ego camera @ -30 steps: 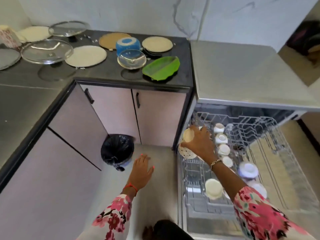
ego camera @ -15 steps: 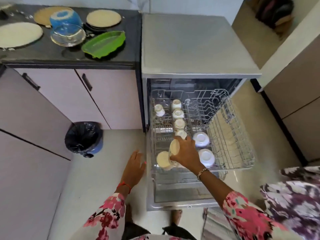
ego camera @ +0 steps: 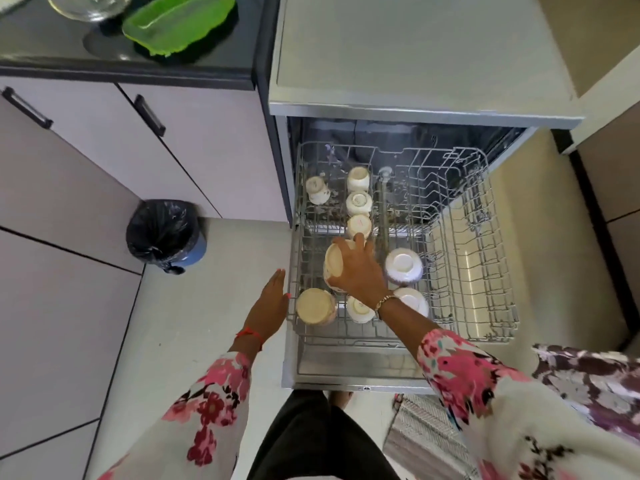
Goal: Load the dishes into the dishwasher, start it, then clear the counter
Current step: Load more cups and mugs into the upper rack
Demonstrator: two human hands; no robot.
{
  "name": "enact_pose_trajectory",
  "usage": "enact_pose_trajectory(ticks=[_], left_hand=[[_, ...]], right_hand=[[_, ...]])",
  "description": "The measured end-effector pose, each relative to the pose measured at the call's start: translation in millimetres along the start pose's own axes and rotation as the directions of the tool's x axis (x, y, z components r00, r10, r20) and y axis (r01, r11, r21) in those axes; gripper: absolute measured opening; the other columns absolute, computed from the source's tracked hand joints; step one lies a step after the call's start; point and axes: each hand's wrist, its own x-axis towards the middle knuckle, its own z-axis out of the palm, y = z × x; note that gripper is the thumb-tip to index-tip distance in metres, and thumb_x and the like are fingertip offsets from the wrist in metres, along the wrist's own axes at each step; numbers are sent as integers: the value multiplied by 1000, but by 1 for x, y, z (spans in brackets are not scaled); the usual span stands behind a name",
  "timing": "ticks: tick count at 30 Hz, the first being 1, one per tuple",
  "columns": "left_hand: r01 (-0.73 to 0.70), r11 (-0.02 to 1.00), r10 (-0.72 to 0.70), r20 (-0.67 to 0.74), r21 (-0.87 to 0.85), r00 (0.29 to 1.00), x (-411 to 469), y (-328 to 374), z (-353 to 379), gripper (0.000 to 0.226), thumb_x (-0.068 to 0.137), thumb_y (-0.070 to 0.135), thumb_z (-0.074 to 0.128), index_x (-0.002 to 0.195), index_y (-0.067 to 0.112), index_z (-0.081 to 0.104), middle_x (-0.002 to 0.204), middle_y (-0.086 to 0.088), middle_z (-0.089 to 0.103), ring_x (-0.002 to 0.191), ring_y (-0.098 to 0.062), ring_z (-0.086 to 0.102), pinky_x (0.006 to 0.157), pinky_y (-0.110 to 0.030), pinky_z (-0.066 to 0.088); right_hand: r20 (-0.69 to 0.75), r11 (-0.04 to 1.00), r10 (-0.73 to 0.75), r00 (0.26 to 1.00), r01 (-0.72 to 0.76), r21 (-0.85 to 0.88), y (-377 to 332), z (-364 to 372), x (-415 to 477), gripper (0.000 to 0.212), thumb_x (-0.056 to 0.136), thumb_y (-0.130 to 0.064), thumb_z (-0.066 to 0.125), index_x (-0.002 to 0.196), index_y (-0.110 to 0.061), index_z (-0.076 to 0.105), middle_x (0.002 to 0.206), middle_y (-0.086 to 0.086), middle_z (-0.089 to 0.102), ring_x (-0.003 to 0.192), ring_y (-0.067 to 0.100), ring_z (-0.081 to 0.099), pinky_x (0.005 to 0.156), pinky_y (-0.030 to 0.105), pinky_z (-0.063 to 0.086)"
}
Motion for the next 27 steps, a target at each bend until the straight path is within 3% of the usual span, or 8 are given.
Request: enact_pose_trajectory(ticks=[6, 8, 11, 21, 27], left_hand=[[37, 999, -35, 55, -24, 998, 30, -6, 9, 52, 97, 2, 35, 143, -1, 12, 152, -18, 19, 141, -25, 22, 109, -16, 8], [36, 999, -34, 84, -27, 996, 36, -8, 11, 51, 96, -1, 36, 143, 1, 16, 141, -22, 39, 129, -30, 41, 111, -26, 24], [20, 999, -18, 67, -39, 998, 40, -12, 14, 48, 94, -3, 38, 141, 0, 27, 120, -25, 57, 108, -34, 56, 95, -36, 41], [16, 1000, -15, 12, -25, 1000, 38, -9, 19, 45, 94, -3, 39, 138, -4, 31, 110, -27, 59, 98, -36, 59, 86, -35, 45], [45, 999, -47, 104, 17, 993, 34, -5, 14, 51, 95, -2, 37, 143, 0, 21, 125, -25, 52, 111, -33, 54, 98, -38, 43]], right_hand=[[94, 998, -16, 995, 22, -64, -5, 48, 47, 83, 71, -33, 76, 139, -20, 31, 140, 20, 24, 125, 40, 31, 87, 46, 50], [123, 997, 4, 992, 5, -72, -6, 65, 57, 84, 71, -33, 75, 140, -21, 29, 141, 20, 23, 126, 41, 29, 90, 48, 48], [156, 996, 12, 988, 1, -86, -8, 84, 64, 85, 74, -30, 74, 143, -20, 26, 143, 22, 21, 128, 43, 26, 97, 49, 43], [229, 998, -4, 973, 19, -60, -3, 104, 66, 82, 82, -30, 67, 147, -19, 18, 149, 22, 12, 135, 44, 16, 101, 46, 39], [284, 1000, 10, 959, -14, 10, -2, 90, 58, 91, 81, -32, 68, 148, -18, 10, 149, 18, 13, 135, 43, 17, 105, 54, 30]])
